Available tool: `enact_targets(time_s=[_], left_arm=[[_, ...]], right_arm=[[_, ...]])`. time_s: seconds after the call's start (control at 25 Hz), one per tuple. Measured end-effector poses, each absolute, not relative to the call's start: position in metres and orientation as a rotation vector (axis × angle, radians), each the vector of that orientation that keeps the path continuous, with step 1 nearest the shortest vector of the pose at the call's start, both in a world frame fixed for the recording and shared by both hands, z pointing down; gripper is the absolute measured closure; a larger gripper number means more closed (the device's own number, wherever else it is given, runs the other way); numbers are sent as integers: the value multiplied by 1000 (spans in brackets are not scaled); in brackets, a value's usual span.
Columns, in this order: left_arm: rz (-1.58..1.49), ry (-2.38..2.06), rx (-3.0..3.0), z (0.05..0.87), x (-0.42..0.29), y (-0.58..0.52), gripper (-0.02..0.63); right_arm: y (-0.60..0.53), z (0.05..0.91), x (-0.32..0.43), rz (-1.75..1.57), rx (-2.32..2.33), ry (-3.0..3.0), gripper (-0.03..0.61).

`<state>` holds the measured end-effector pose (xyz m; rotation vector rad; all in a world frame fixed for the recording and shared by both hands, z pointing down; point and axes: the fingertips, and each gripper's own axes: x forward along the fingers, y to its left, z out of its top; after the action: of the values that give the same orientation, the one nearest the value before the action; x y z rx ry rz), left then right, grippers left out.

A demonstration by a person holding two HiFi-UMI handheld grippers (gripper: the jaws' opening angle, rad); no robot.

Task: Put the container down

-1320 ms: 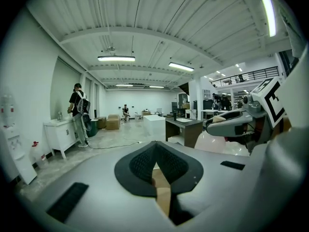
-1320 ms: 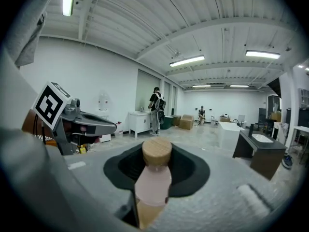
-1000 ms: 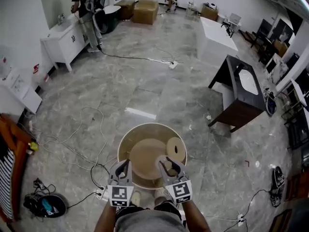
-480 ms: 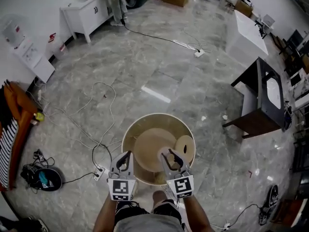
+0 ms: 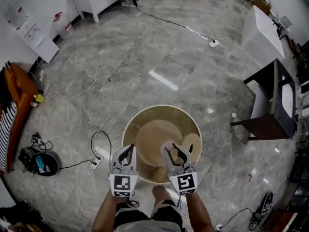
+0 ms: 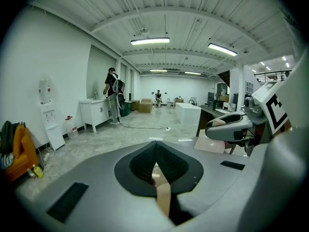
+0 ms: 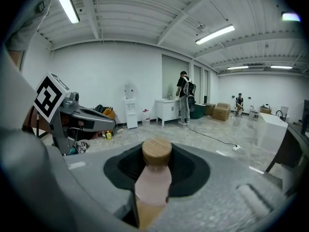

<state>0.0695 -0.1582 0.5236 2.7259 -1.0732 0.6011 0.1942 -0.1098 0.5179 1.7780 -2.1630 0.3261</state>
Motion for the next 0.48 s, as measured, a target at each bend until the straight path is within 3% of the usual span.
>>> enact_targets(time_s=[0.48], left_arm=[[649, -1136, 2615, 622, 66, -193, 597]], right_arm=[[-158, 625, 193, 416, 1687, -2191, 454]])
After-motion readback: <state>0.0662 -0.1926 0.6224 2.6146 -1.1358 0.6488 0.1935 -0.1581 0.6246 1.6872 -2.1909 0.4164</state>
